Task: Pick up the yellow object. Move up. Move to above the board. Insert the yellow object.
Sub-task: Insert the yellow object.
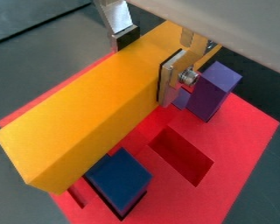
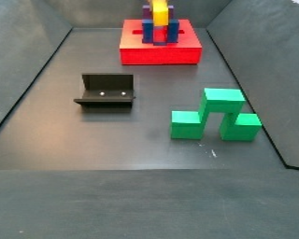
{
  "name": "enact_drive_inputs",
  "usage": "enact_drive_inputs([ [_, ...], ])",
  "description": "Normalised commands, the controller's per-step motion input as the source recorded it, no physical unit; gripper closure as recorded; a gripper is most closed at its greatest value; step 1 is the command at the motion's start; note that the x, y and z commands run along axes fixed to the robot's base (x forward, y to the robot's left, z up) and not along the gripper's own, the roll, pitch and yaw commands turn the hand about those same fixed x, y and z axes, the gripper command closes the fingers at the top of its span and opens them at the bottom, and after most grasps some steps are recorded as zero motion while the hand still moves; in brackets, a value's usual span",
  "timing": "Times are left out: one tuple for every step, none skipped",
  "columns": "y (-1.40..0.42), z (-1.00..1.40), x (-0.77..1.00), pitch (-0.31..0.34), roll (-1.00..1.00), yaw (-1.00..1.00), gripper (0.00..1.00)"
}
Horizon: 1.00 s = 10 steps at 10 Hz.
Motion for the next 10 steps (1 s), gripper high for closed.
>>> enact_drive_inputs([
  [-0.11,-0.18,0.04,0.0,0.21,0.0,1.0],
  [-0.09,-0.21,0.1,0.0,0.22,0.02,1.0],
  [-0.07,-0.18,0.12,0.0,0.23,0.03,1.0],
  [-0.04,-0.17,0.16,0.0,0.22,0.07,1.0],
  [0.0,-0.27,0.24,0.0,0.18,0.04,1.0],
  [0.0,-0.35,0.18,0.0,0.11,0.0,1.0],
  [0.0,-0.4,0.07,0.0,0.09,0.0,1.0],
  [0.0,-0.42,0.0,-0.019,0.07,0.0,1.0],
  [0.0,-0.3,-0.05,-0.067,0.01,0.0,1.0],
  [0.0,-0.24,-0.08,-0.099,0.0,0.0,1.0],
])
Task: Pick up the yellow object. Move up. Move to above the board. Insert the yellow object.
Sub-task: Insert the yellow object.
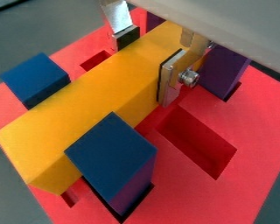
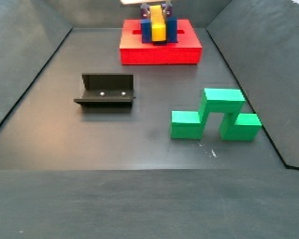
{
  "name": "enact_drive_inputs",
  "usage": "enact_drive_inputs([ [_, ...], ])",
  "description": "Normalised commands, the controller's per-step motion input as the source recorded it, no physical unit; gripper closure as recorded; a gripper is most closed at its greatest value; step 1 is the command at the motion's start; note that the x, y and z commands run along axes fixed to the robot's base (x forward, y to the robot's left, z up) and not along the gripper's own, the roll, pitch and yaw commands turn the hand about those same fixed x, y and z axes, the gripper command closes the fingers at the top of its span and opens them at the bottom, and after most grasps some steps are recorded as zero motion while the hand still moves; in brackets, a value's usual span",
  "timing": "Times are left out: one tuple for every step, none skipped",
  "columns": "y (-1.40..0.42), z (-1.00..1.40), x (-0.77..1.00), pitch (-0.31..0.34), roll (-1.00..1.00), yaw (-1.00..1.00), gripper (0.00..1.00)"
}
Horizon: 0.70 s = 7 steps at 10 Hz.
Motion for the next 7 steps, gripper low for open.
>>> enact_drive_inputs([
  [0.0,-0.25,0.0,-0.087,0.0,0.0,1.0],
  [0.0,-0.21,0.0,-0.081,0.0,0.0,1.0],
  [0.0,-0.17,-0.07,-0.11,0.0,0.0,1.0],
  [0.0,-0.14,0.0,-0.097,0.0,0.0,1.0],
  [0.0,-0.08,-0.05,-0.073,0.0,0.0,1.0],
  [0.0,-0.09,-0.03,-0.076,0.0,0.0,1.0],
  [0.0,-0.11,0.0,-0.061,0.0,0.0,1.0],
])
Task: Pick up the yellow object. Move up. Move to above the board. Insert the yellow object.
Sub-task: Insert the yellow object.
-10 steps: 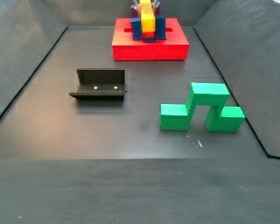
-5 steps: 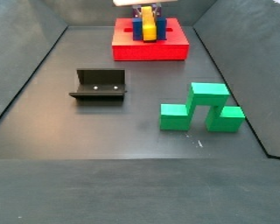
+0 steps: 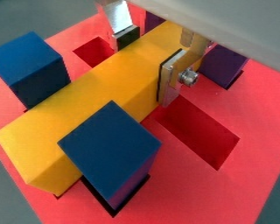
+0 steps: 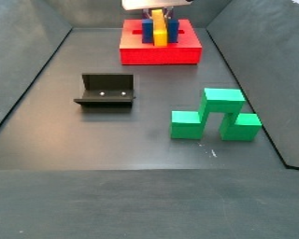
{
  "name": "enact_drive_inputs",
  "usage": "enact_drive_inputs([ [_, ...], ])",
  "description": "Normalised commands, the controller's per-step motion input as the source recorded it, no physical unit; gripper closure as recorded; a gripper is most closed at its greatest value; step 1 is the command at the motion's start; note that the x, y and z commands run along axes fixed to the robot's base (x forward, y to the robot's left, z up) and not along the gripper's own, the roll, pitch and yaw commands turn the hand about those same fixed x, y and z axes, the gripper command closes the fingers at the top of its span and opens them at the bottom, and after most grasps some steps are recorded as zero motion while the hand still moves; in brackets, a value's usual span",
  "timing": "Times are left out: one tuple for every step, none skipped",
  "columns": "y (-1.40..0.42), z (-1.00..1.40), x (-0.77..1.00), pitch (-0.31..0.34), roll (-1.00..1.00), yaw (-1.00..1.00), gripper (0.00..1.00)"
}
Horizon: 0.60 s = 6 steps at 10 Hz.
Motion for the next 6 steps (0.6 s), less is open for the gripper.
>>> enact_drive_inputs([
  [0.0,-0.15,0.0,-0.07,0.0,0.0,1.0],
  [0.0,-0.24,0.0,-0.096,0.04,0.0,1.0],
  [0.0,-0.29,0.0,-0.114,0.07,0.01,1.0],
  [-0.05,-0.33,0.0,-0.159,0.07,0.09,1.0],
  [-0.06,-0.29,0.0,-0.131,0.09,0.09,1.0],
  [0.0,0.0,0.0,0.0,0.0,0.0,1.0],
])
